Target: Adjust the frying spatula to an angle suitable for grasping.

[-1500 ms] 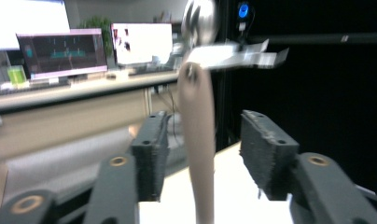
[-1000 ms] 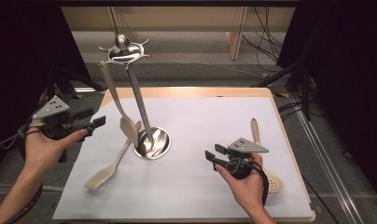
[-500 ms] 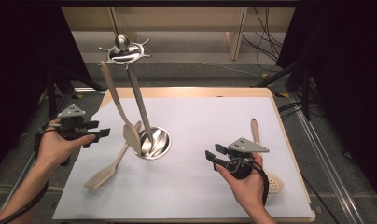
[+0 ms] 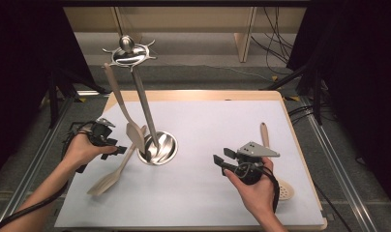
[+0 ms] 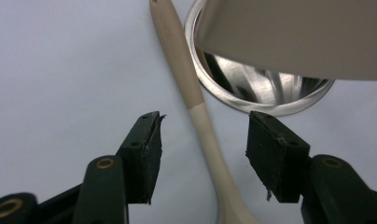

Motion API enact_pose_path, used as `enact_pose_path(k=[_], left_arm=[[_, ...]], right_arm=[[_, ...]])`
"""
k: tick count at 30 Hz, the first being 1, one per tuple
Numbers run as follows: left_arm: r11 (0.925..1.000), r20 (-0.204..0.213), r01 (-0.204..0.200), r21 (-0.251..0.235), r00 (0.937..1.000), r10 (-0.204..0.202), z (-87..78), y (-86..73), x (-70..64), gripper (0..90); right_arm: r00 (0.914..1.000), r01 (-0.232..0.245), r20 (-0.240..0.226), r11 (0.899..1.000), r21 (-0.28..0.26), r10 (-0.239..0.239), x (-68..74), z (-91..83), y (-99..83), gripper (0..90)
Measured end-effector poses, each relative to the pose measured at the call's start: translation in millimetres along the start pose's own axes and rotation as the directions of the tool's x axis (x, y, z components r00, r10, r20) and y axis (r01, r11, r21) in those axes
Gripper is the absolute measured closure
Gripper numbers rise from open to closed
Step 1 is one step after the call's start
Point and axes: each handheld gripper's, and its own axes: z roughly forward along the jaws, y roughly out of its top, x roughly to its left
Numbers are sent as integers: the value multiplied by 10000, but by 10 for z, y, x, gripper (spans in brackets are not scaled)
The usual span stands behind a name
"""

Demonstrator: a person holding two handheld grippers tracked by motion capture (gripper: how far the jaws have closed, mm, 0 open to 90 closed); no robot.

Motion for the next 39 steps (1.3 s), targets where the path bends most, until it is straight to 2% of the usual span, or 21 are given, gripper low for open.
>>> enact_pose_path(k=[6, 7, 10, 11, 13, 14, 15, 21, 22, 24, 25, 26, 27, 29, 31, 33, 34, 35, 36, 38, 39], left_arm=[[9930, 198, 140, 1170, 9997, -164, 136, -16, -44, 464], [9915, 145, 130, 1296, 9998, -150, 149, -17, -50, 464], [9855, 197, 396, 1651, 9989, -434, 217, -23, -65, 490], [9810, 219, 714, 1804, 9968, -766, 243, -25, -79, 492], [9796, 222, 589, 1924, 9977, -644, 278, -18, -78, 501], [9741, 179, 1129, 1959, 9928, -1187, 297, -26, -120, 508], [9713, 166, 1269, 2014, 9910, -1329, 317, -30, -131, 519], [9576, -280, 1550, 2427, 9879, -1528, 415, -29, -178, 586], [9595, -287, 1583, 2332, 9874, -1559, 441, -39, -184, 591], [9508, -418, 1794, 2524, 9838, -1745, 462, -22, -214, 607], [9528, -438, 1482, 2650, 9889, -1417, 458, -27, -198, 629], [9481, -530, 1700, 2688, 9854, -1616, 462, -14, -213, 637], [9444, -622, 1660, 2838, 9860, -1546, 463, -8, -209, 655], [9509, -681, 980, 2935, 9943, -815, 463, 9, -161, 681], [9473, -721, 967, 3055, 9943, -782, 464, 18, -159, 697], [9503, -804, 850, 2996, 9947, -636, 469, 12, -172, 716], [9460, -840, 995, 3086, 9935, -771, 471, 20, -200, 719], [9390, -1048, 1667, 3008, 9844, -1412, 479, 13, -255, 725], [9404, -1058, 1794, 2889, 9822, -1549, 485, 4, -254, 737], [9447, -1030, 1238, 3036, 9900, -966, 473, 17, -179, 747], [9399, -1035, 1509, 3062, 9868, -1247, 465, 22, -171, 753]], right_arm=[[9998, 202, -54, 9998, -55, -203, -4, 17, -21, 528], [9999, -78, -144, 10000, 37, 79, 1, 14, -16, 529], [9997, -227, -74, 9997, 92, 228, 18, 10, -17, 531], [9999, -18, -169, 10000, 55, 19, 0, 17, -18, 531], [10000, -53, -44, 9996, 287, 54, 20, 7, -22, 531], [9999, -55, -115, 9998, 171, 57, 21, 18, -23, 531], [9998, 138, -128, 9998, 105, -137, 7, 27, -25, 531], [9995, 305, -126, 9995, 105, -304, -7, 34, -22, 531], [9995, 286, -150, 9995, 145, -284, -7, 31, -23, 531], [9999, -56, -151, 9997, 258, 60, 10, 24, -29, 531], [9999, -124, -110, 9994, 326, 127, 19, 19, -29, 531], [9998, 169, -101, 9996, 238, -166, -2, 26, -27, 531], [9999, 105, -109, 9996, 272, -102, 1, 25, -29, 531], [9997, -57, -224, 9996, 267, 63, 13, 34, -33, 531], [9997, -180, -180, 9992, 350, 186, 27, 22, -33, 531], [9995, -233, -220, 9991, 352, 241, 35, 17, -31, 531], [9995, -223, -215, 9991, 364, 231, 33, 16, -31, 530], [9998, 169, -138, 9995, 283, -165, 5, 20, -31, 530], [9997, 230, -101, 9994, 264, -228, 0, 18, -31, 530], [9999, 83, -128, 9995, 313, -79, 9, 14, -33, 530], [9998, -47, -198, 9993, 359, 54, 14, 13, -33, 531]])
